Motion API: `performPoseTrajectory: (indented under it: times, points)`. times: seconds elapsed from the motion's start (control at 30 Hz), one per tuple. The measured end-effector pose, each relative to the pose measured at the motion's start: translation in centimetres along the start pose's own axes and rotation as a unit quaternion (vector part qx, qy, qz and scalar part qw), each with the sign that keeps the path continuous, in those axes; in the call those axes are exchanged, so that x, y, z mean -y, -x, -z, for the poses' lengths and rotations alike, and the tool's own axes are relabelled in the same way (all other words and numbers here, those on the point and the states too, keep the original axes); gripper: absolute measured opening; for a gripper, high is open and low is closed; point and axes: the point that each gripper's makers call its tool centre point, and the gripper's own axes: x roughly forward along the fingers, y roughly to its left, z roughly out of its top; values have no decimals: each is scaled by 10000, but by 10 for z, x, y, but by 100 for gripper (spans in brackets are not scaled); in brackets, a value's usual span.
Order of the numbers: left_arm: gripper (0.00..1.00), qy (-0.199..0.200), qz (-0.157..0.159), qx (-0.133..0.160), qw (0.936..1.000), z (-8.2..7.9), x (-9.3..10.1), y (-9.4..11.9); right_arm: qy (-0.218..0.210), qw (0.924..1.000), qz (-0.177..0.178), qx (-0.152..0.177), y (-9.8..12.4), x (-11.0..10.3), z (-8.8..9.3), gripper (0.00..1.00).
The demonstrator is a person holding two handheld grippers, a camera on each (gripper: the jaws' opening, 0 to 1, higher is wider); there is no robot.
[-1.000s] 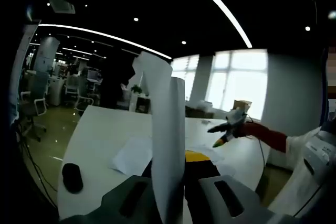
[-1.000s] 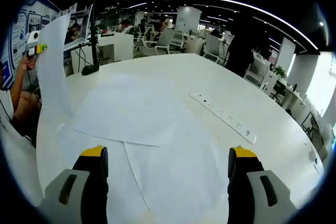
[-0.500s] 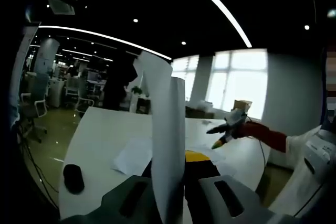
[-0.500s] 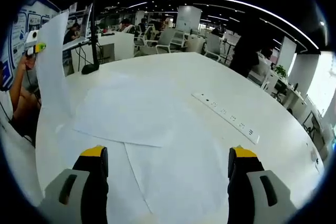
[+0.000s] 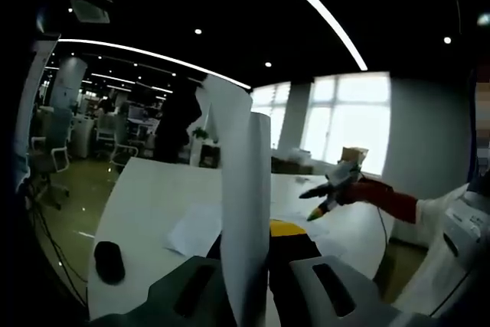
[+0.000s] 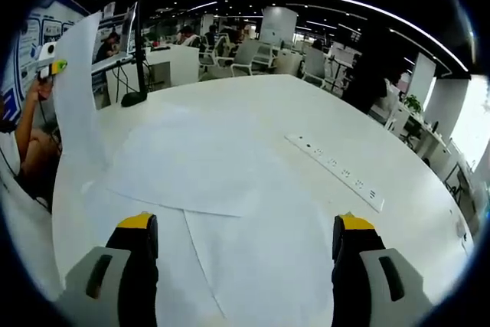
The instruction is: Organize the stack of printing papers by aligning and flattening the scattered papers on the table
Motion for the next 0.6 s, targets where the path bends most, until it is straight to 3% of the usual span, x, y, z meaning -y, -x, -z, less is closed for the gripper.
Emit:
performPoseTrajectory:
  times: [0.6]
  points:
    - [6, 41, -27, 16, 10000, 1, -5, 2, 34, 9999, -90, -57, -13, -4, -3, 90]
